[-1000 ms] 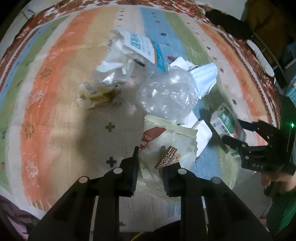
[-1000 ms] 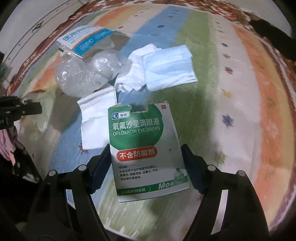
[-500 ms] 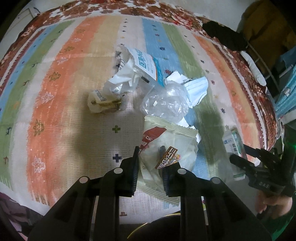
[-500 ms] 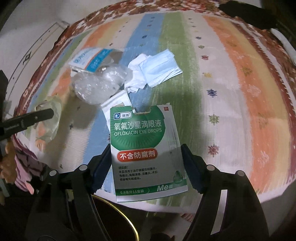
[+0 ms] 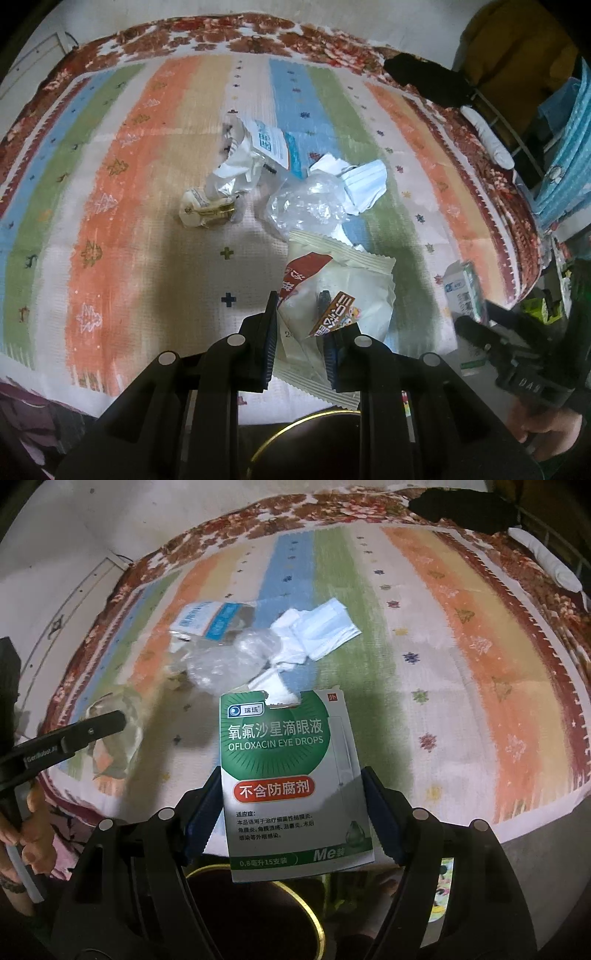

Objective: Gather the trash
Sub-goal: 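Carry the eye drops box and snack wrapper down over the bin with both tools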

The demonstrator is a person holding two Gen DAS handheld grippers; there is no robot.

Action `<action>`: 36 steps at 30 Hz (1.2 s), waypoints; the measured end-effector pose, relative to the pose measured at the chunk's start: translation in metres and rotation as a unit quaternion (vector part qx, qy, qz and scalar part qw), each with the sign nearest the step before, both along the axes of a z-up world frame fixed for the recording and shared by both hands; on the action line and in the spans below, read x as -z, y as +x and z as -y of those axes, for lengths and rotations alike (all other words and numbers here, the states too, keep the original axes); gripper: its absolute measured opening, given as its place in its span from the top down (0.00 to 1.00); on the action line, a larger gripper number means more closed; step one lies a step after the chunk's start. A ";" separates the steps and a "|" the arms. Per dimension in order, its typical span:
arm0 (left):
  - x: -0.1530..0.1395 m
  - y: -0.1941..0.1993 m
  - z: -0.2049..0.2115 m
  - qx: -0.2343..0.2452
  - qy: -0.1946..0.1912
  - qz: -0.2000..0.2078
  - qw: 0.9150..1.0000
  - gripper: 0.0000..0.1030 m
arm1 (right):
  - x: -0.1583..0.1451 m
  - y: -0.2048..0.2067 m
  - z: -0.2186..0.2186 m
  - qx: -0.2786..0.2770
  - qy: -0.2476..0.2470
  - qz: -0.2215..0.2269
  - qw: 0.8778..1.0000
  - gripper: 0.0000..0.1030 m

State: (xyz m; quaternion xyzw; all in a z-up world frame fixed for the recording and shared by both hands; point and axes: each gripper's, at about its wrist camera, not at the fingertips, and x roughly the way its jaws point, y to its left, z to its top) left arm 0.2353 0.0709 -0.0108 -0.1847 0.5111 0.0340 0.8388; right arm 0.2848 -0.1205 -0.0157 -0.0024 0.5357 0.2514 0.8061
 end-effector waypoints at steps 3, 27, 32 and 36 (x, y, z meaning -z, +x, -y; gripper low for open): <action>-0.009 -0.009 -0.001 -0.002 -0.011 0.012 1.000 0.80 | -0.008 -0.015 0.000 -0.007 0.013 0.009 1.000 0.33; -0.024 -0.112 0.019 -0.005 -0.036 0.062 0.997 0.80 | -0.025 -0.122 0.019 -0.031 0.044 0.053 0.997 0.33; -0.016 -0.127 0.027 -0.007 -0.034 0.047 0.998 0.80 | -0.019 -0.139 0.018 -0.039 0.038 0.051 0.997 0.33; -0.015 -0.139 0.038 0.001 -0.023 0.052 0.998 0.79 | -0.015 -0.154 0.018 -0.046 0.026 0.058 0.997 0.33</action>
